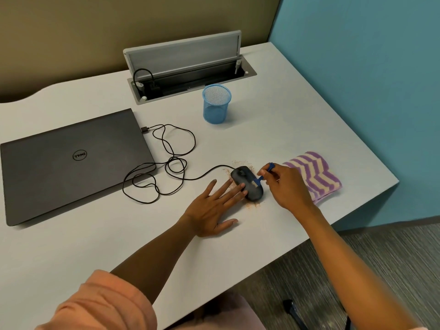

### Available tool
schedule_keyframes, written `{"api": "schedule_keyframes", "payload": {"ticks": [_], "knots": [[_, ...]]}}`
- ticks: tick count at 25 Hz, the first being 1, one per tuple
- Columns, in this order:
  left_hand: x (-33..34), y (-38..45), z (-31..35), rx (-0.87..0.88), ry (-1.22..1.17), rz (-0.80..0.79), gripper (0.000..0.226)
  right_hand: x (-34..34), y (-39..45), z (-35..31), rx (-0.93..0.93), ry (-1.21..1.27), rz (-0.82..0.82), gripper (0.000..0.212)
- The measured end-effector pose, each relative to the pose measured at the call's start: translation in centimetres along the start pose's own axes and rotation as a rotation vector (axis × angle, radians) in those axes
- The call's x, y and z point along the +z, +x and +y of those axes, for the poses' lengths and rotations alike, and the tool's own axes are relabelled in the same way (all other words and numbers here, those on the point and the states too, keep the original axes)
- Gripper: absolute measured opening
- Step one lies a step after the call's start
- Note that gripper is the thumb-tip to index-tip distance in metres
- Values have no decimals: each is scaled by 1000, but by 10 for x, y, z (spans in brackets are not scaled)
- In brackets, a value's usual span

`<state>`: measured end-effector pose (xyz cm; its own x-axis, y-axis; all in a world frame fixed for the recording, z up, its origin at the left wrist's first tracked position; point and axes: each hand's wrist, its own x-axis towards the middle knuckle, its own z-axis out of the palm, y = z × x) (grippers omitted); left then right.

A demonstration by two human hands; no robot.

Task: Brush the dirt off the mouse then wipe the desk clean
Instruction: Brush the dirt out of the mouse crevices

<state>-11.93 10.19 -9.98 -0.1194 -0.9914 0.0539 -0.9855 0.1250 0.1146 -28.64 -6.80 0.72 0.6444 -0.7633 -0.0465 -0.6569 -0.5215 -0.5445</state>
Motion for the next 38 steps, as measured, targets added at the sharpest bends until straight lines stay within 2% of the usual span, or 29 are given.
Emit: {"api": "schedule_keyframes", "payload": {"ticks": [3,7,11,15,16,20,25,29,30,34,38], "knots": [[1,0,-1,13,6,1,75,-2,-2,0,4,-96,-101,30],[2,0,0,15,2,3,75,-2,-5,-5,19,57,13,29],[1,0,0,9,-3,0,75,-6,-3,1,35,-67,-174,26],[0,-1,0,-3,-20,-12,75,-8,-6,-9,-15,50,-7,26],[0,0,-1,-4,-27,-13,75,-8,-7,-10,-30,46,-10,25],[1,0,-1,-3,-40,-17,75,-13,-6,-7,-31,-103,-261,23],[0,1,-2,23,-53,-8,75,-15,-4,-14,-41,10,-100,21],[-2,1,-2,20,-42,-12,72,-12,-7,-13,-30,-78,-307,18],[-2,2,-2,18,-41,-18,73,-11,-5,-15,-16,-58,-284,19],[-1,2,-3,19,-37,-40,74,-1,15,-27,9,65,-26,22],[1,1,-3,19,-44,-25,72,19,35,-37,6,0,-8,26]]}}
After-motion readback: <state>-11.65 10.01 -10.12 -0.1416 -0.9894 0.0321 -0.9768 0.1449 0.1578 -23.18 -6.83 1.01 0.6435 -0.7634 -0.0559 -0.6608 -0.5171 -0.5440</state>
